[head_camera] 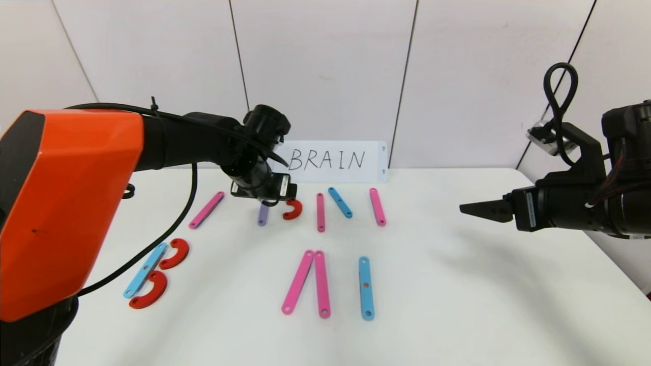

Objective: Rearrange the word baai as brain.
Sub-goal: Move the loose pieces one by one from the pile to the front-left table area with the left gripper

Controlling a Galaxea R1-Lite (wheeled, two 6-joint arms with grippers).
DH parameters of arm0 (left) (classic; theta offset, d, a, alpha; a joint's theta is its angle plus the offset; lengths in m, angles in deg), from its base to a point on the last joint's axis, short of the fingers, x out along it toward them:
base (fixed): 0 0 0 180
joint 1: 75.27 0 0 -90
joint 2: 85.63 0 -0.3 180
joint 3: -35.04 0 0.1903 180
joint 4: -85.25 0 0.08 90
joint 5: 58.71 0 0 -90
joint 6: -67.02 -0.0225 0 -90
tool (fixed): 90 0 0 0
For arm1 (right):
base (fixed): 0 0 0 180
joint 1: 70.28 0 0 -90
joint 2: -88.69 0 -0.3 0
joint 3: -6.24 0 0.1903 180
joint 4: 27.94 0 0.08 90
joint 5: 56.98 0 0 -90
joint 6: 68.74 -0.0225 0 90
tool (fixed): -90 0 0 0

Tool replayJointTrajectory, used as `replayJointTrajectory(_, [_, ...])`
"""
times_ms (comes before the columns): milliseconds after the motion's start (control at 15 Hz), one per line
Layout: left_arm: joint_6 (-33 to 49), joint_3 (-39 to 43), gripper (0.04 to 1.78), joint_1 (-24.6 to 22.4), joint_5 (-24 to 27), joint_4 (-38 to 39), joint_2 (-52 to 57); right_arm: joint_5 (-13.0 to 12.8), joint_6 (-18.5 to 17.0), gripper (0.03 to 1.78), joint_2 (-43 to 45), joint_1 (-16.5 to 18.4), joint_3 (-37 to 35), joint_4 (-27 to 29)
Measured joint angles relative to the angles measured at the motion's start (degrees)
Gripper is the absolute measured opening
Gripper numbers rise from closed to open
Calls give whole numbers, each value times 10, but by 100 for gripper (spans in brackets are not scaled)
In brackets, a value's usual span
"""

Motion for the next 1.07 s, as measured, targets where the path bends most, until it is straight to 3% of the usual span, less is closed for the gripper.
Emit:
replayJointTrajectory(267, [-98,66,174,-69,58,13,37,1,0,174,-7,-2,0,0])
replayJointTrajectory(600, [-159,84,174,-163,99,30,46,0,2,174,-18,-7,-2,0])
replayJointTrajectory(1067, [-189,75,174,-224,105,30,13,-2,5,174,-26,-10,-4,0])
